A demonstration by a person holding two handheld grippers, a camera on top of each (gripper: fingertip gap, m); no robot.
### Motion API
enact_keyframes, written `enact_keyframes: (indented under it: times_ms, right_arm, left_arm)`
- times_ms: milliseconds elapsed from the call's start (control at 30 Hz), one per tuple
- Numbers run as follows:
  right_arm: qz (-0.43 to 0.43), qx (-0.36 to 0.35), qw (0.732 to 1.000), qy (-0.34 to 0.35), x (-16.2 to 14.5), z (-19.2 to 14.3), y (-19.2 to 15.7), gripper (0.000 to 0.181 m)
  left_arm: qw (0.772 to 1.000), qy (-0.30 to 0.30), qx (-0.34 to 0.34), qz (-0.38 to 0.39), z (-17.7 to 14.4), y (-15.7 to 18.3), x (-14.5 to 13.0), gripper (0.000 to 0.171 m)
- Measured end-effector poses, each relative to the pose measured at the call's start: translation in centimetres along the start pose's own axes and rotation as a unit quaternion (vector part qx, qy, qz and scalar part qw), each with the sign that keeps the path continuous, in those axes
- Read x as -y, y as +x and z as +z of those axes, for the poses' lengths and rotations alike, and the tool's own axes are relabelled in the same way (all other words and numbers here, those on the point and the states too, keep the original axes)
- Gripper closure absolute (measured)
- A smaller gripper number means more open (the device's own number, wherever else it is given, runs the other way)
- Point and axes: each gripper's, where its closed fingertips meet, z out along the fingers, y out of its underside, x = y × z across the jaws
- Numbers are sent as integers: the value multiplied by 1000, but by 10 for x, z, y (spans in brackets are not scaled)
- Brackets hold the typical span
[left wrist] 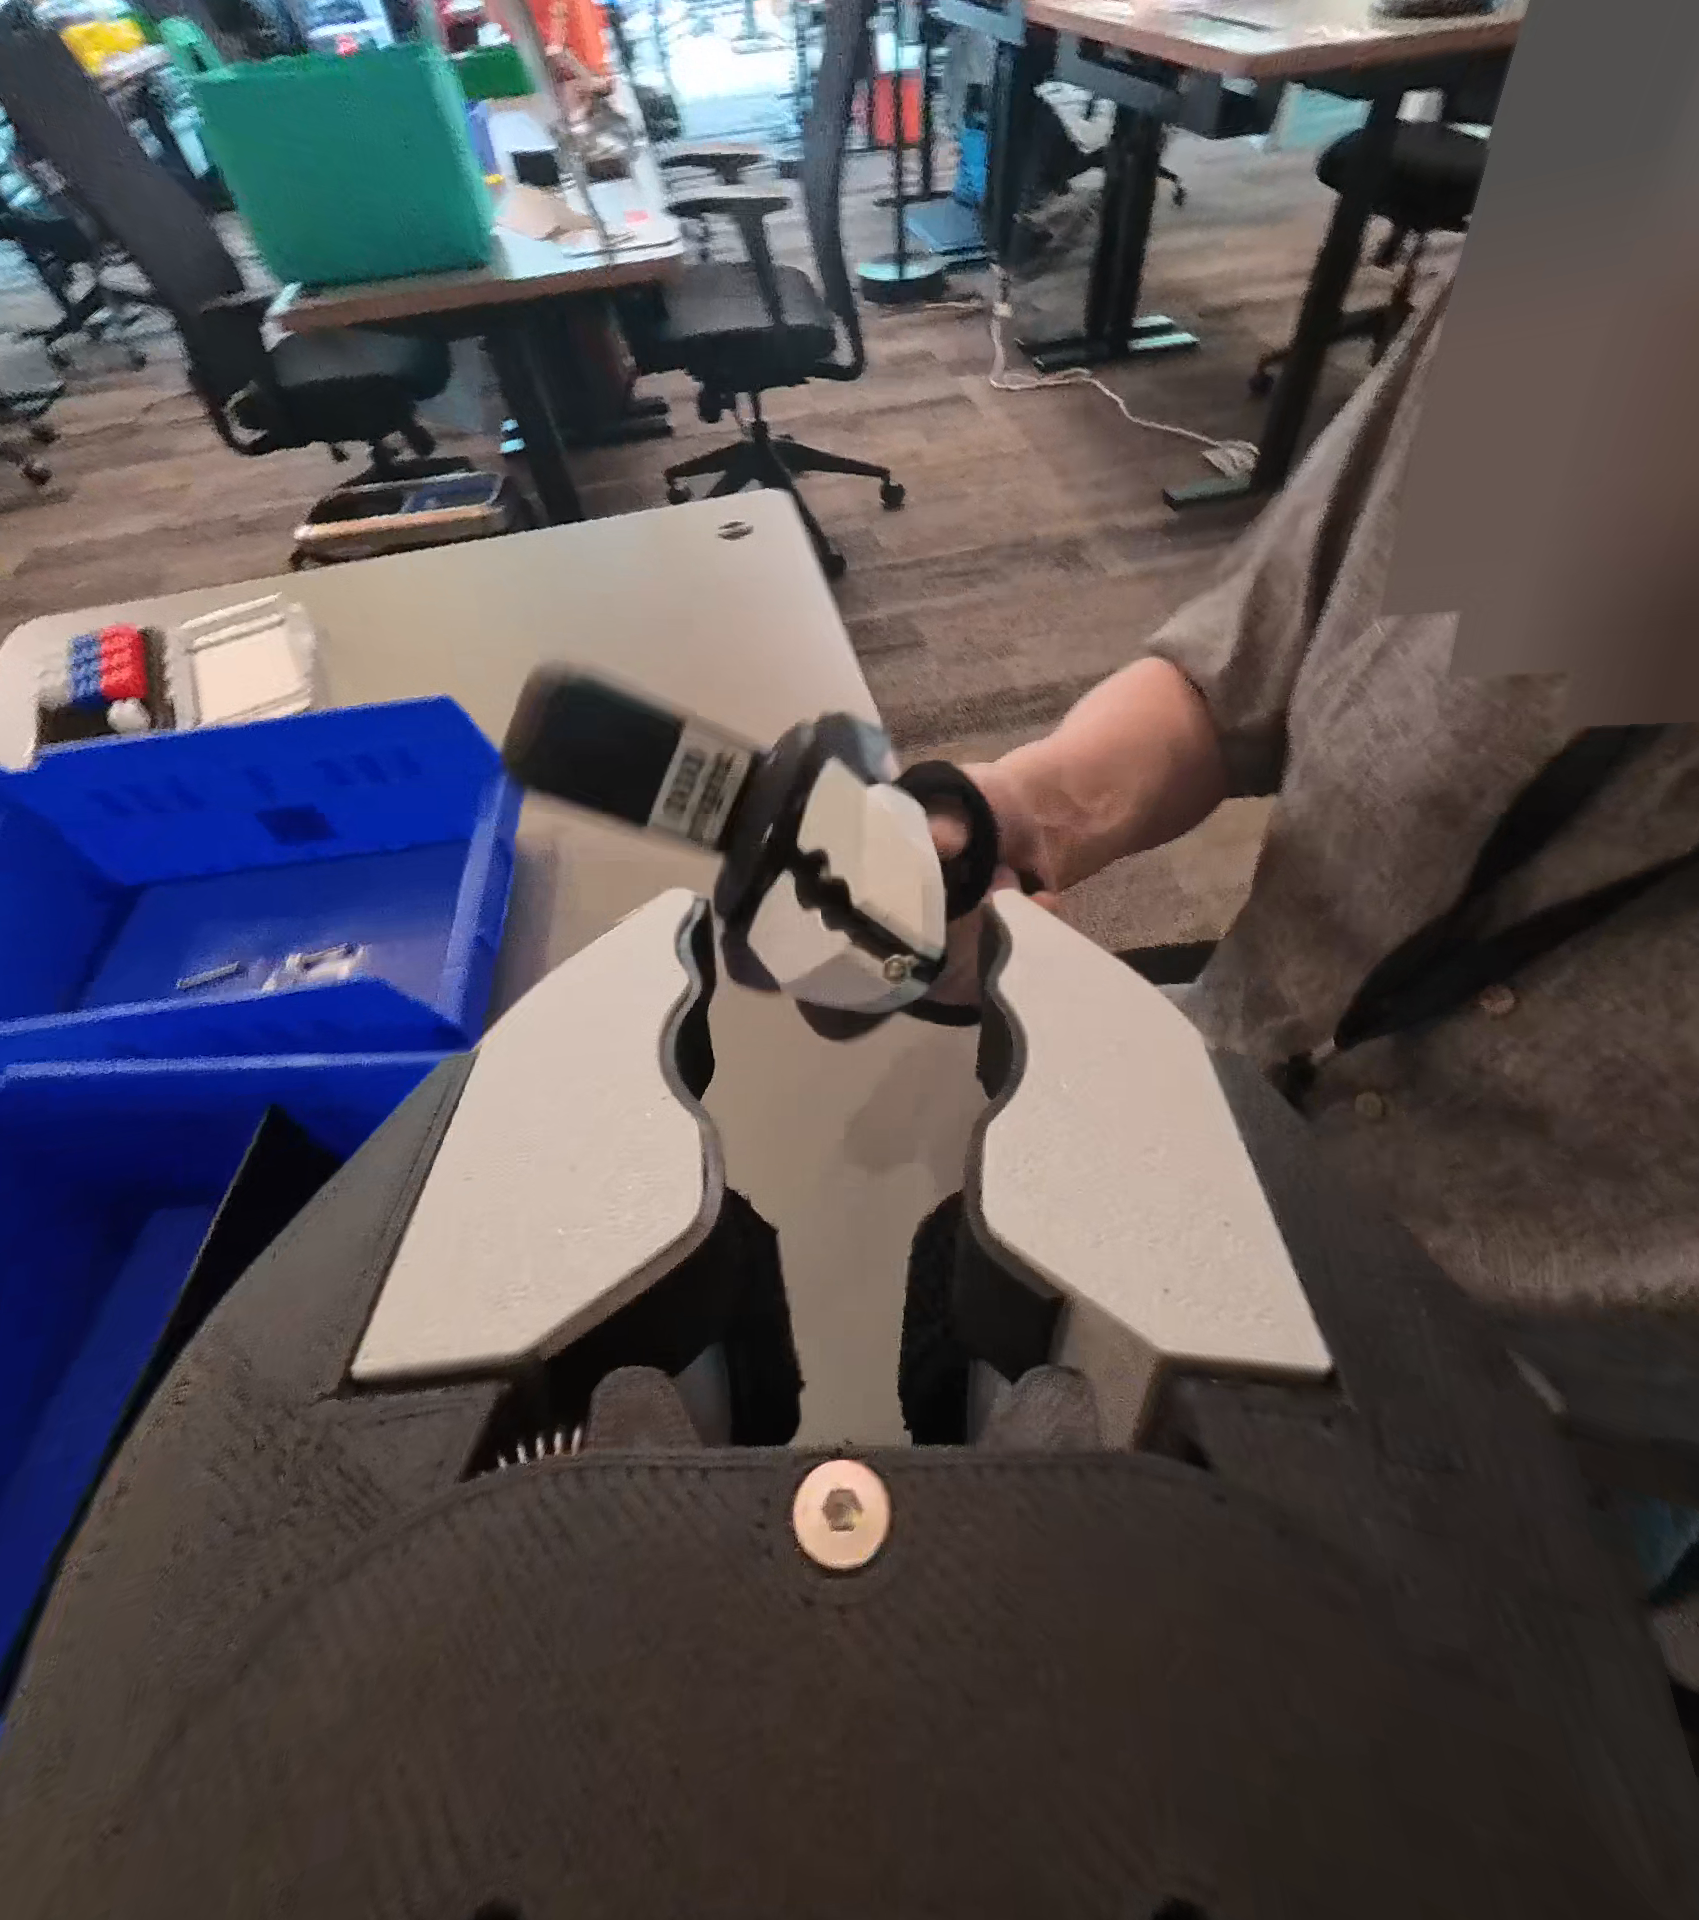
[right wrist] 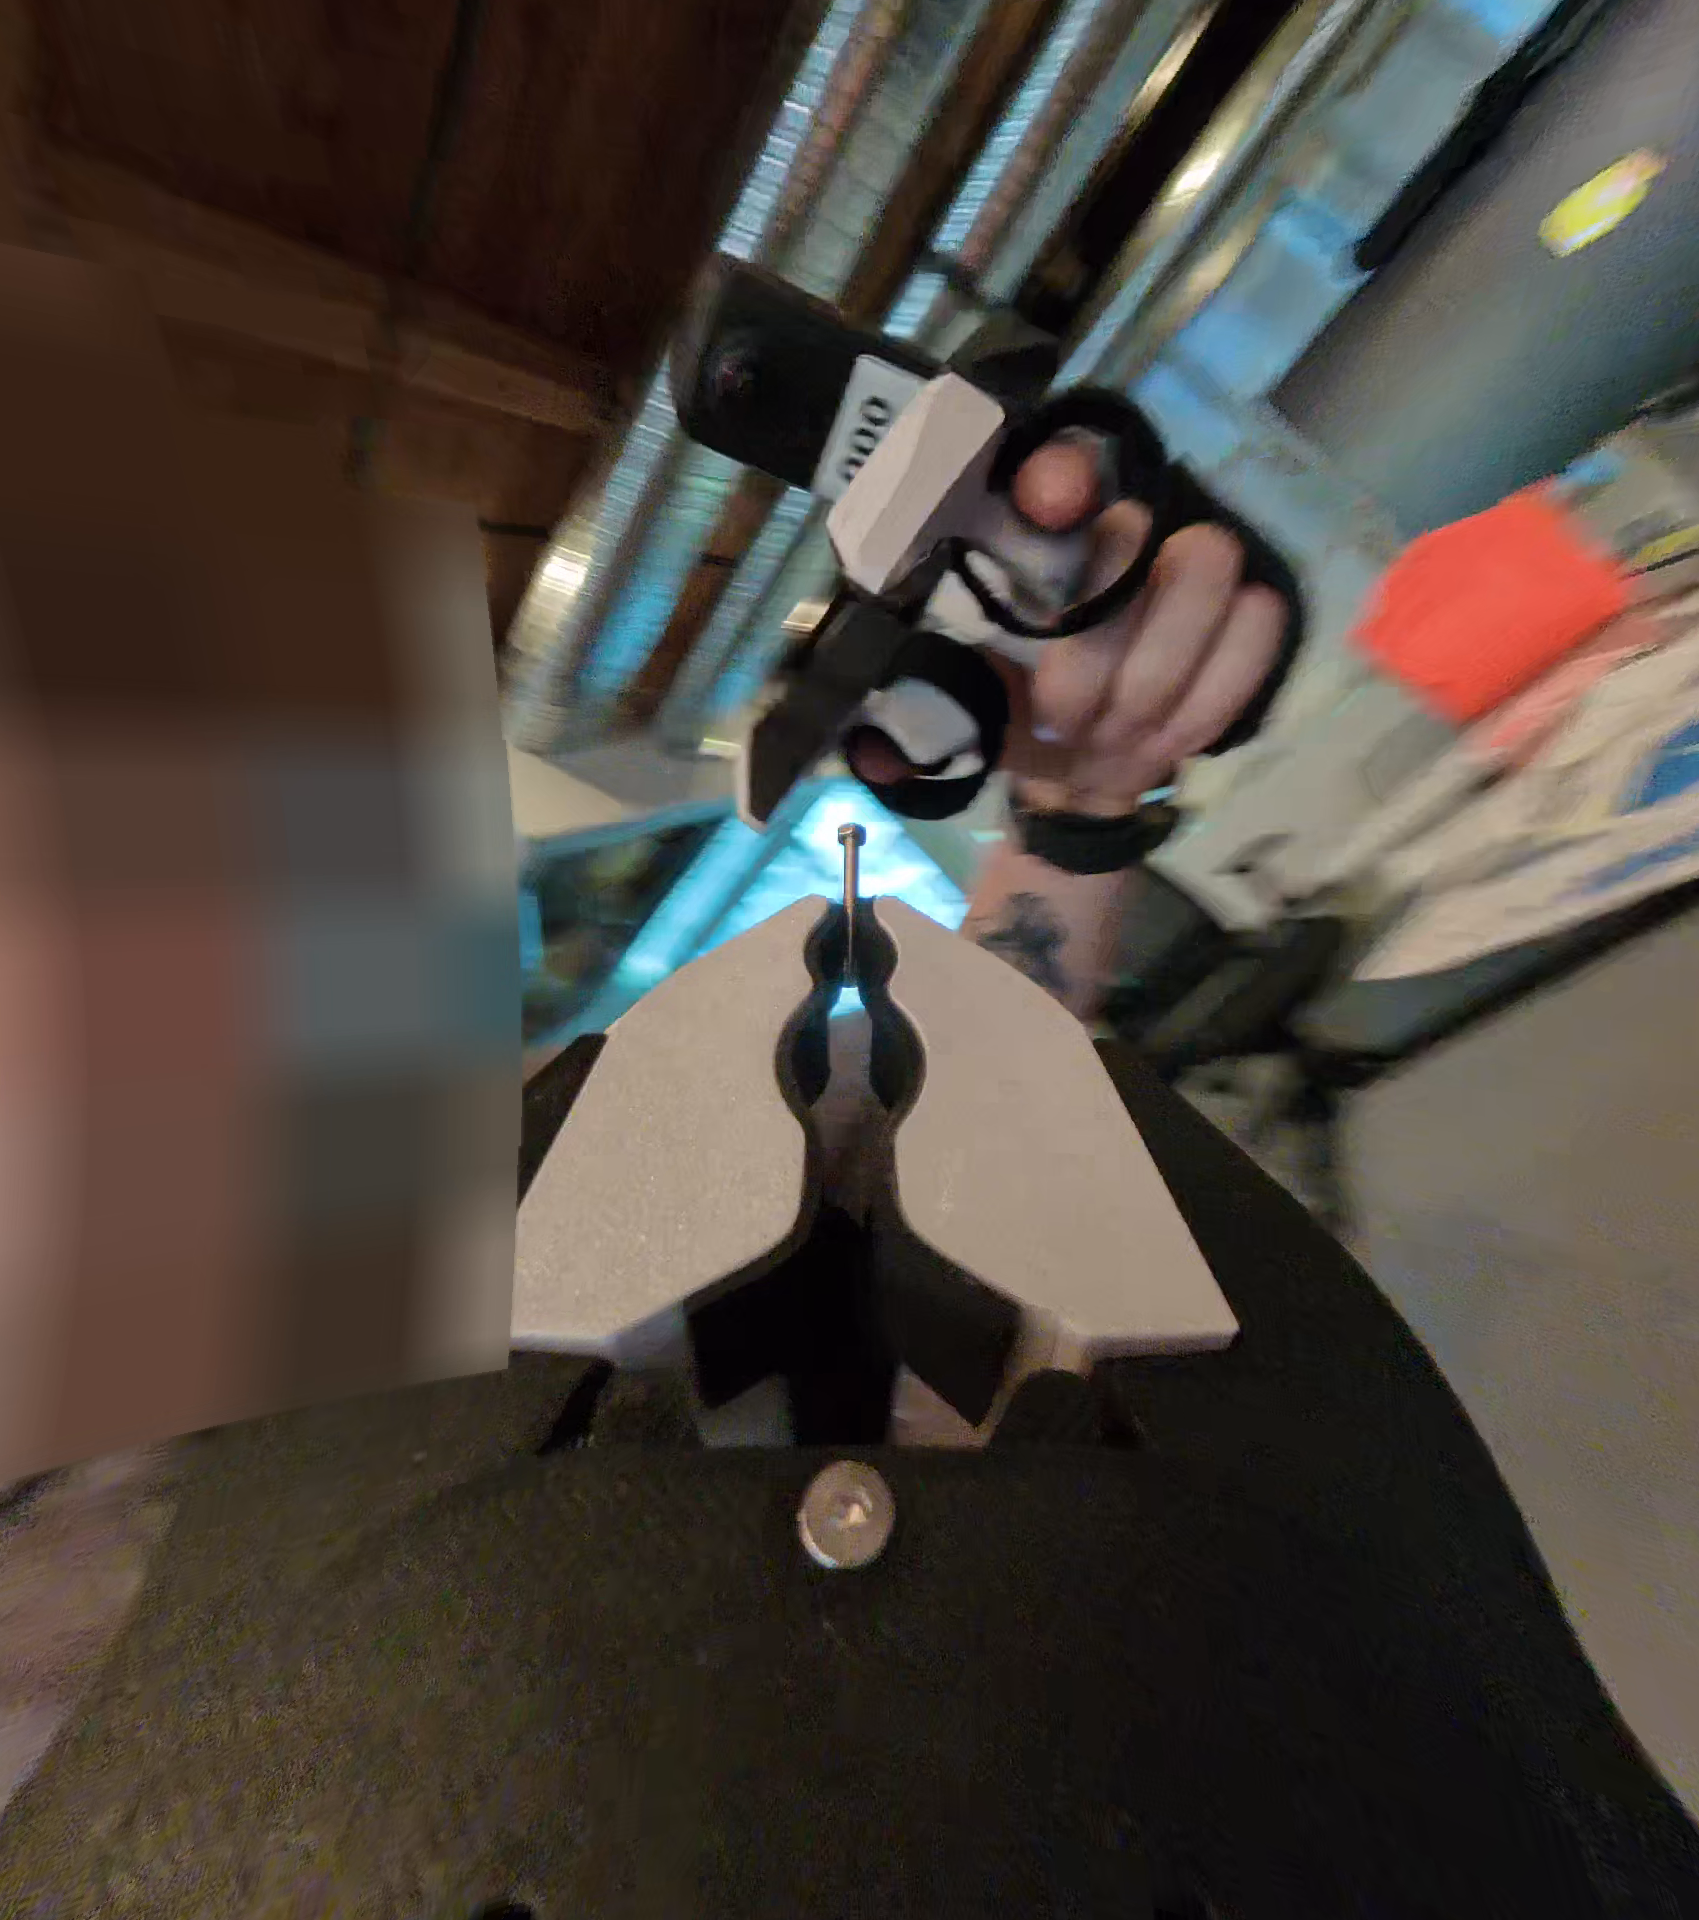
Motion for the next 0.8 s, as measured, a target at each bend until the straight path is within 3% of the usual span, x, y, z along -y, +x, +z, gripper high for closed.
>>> enact_keyframes:
  times_ms: [33,100,200,233,333,467,800]
  right_arm:
    - [-55,-49,997,-5,3,-4,6,179]
    - [-199,-169,965,-28,12,-14,17,179]
    - [-424,-322,842,-88,24,-27,24,179]
    - [-467,-349,805,-110,25,-27,25,179]
    - [-538,-399,727,-153,24,-29,31,179]
    - [-578,-404,692,-151,22,-22,25,179]
    - [-588,-416,670,-182,16,-20,28,179]
  left_arm:
    - [1000,-1,18,-18,-1,-5,-2,126]
    - [996,4,58,-70,-3,-16,-6,136]
    - [981,33,35,-187,0,-17,-11,142]
    - [974,37,19,-224,2,-17,-15,144]
    - [950,22,-28,-309,10,-14,-29,144]
    - [935,26,-58,-349,15,-11,-34,149]
    - [932,32,-73,-353,17,-11,-32,159]
